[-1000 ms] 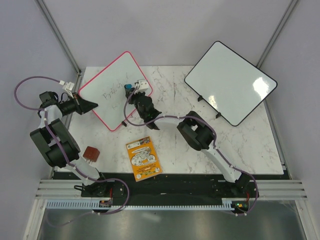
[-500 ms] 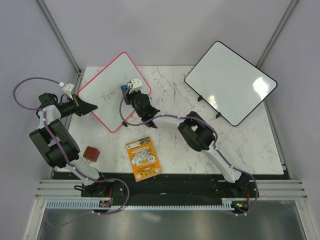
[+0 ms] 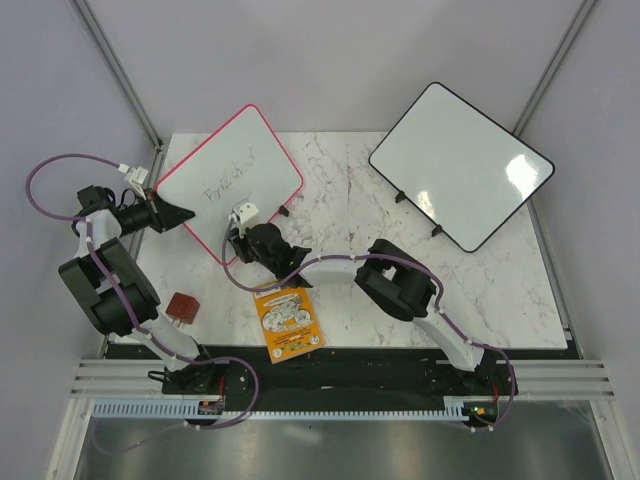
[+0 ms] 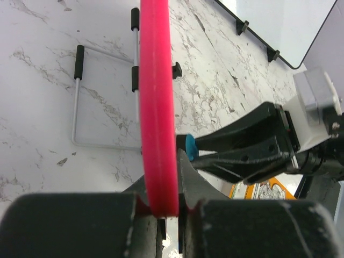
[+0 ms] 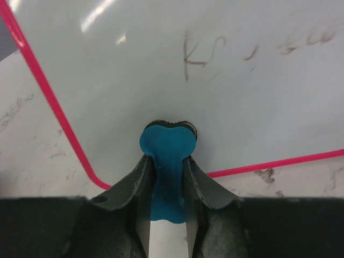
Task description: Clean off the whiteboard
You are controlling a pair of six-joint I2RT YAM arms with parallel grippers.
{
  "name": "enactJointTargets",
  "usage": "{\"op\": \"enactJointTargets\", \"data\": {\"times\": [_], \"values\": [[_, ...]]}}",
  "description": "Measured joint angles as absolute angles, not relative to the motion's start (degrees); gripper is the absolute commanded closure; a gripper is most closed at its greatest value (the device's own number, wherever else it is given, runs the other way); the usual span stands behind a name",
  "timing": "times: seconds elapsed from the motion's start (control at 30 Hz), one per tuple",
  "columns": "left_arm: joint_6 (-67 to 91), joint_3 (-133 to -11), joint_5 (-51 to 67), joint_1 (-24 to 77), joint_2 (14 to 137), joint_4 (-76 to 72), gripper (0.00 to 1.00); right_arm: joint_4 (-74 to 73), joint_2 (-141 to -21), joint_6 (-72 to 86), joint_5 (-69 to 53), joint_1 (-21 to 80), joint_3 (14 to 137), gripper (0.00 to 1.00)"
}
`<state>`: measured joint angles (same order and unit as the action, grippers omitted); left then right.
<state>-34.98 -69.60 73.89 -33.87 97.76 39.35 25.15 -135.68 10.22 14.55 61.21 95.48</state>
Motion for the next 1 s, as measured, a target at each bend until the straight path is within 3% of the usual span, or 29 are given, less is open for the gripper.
{"op": "enactJointTargets", "data": {"times": [0.6,1.0], "values": [[-37.32,-69.63,73.8,-33.28,96.55,39.7,0.98,22.44,-135.74,11.2,12.56,60.95,96.55,1.0],[-38.61,-69.63,73.84,-33.23,96.47,40.99,0.98,32.82,-135.85,11.11,10.79,57.93,96.44,1.0]]}}
